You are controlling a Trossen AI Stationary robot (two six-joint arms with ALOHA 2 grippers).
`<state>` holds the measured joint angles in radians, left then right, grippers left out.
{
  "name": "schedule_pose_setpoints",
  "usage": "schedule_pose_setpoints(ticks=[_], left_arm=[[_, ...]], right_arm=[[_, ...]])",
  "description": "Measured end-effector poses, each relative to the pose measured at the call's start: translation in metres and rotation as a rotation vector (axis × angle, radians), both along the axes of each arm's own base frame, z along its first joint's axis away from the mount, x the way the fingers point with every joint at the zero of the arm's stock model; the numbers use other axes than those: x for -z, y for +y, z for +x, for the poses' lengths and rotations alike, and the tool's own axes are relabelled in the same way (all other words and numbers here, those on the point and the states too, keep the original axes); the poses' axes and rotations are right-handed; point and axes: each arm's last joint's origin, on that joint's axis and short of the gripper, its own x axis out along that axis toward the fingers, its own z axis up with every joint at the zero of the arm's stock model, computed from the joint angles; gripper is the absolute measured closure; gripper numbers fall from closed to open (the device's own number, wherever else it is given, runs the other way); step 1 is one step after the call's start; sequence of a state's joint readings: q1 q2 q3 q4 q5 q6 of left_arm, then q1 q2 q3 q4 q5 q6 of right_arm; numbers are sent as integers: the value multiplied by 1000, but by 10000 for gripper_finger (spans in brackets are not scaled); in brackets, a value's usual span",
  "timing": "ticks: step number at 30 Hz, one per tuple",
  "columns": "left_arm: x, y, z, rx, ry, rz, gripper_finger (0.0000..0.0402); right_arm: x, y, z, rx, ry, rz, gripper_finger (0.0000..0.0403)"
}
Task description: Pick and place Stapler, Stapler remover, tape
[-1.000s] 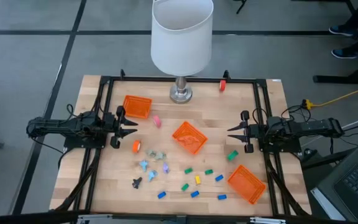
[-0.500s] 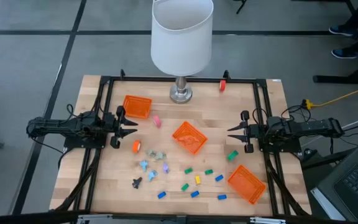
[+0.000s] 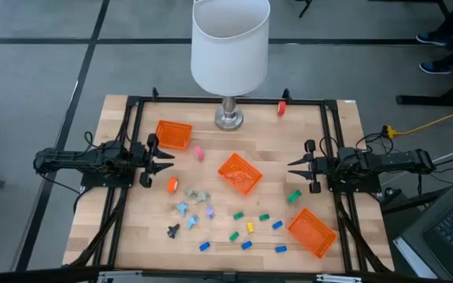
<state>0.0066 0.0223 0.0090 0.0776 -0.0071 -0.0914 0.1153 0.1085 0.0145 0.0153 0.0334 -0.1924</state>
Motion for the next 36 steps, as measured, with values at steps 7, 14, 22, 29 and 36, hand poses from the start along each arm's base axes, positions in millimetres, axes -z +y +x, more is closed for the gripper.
schedule_pose_setpoints(ticks=[7,14,22,29,36], left_arm=[[-6,0,-1,0,-62,0,284],[-12,0,-2,0,-126,0,284],[-21,0,-4,18,-223,-98,284],[-27,0,-6,13,-283,-60,284],[-27,0,-6,27,-284,-130,284]], right_arm=[[0,0,0,0,0,0,297],[0,0,0,0,0,0,297],[0,0,0,0,0,0,297],[0,0,0,0,0,0,297],[0,0,0,0,0,0,297]])
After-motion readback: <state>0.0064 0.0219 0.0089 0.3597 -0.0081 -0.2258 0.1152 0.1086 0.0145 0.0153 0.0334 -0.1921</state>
